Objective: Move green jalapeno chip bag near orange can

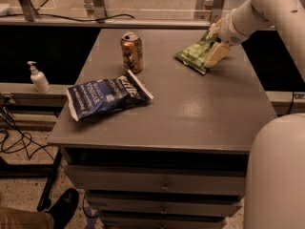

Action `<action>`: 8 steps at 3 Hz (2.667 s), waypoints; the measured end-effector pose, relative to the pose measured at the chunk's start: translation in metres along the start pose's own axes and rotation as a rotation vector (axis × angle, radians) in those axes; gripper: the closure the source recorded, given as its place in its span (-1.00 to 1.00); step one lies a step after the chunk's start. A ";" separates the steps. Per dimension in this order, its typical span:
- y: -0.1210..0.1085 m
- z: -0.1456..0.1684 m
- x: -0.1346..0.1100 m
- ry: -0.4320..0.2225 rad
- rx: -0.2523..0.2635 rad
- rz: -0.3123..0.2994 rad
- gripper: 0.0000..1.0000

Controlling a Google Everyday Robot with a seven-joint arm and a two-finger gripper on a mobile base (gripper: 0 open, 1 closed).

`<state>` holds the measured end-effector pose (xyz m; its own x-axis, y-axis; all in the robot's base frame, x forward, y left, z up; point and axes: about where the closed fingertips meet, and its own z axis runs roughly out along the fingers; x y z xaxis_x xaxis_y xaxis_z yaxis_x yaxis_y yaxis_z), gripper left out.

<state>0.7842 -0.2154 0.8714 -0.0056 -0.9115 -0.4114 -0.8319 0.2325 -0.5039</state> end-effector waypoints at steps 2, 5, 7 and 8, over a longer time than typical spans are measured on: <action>0.003 0.001 -0.008 -0.024 -0.031 -0.039 0.34; 0.051 -0.030 -0.101 -0.177 -0.120 -0.167 1.00; 0.088 -0.039 -0.153 -0.256 -0.160 -0.209 1.00; 0.098 -0.024 -0.165 -0.267 -0.183 -0.193 1.00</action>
Offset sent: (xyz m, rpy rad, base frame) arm -0.0078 0.0144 0.0170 -0.0010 -0.0006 0.1006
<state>0.6901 -0.0501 0.9081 0.2858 -0.8061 -0.5182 -0.8892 -0.0215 -0.4570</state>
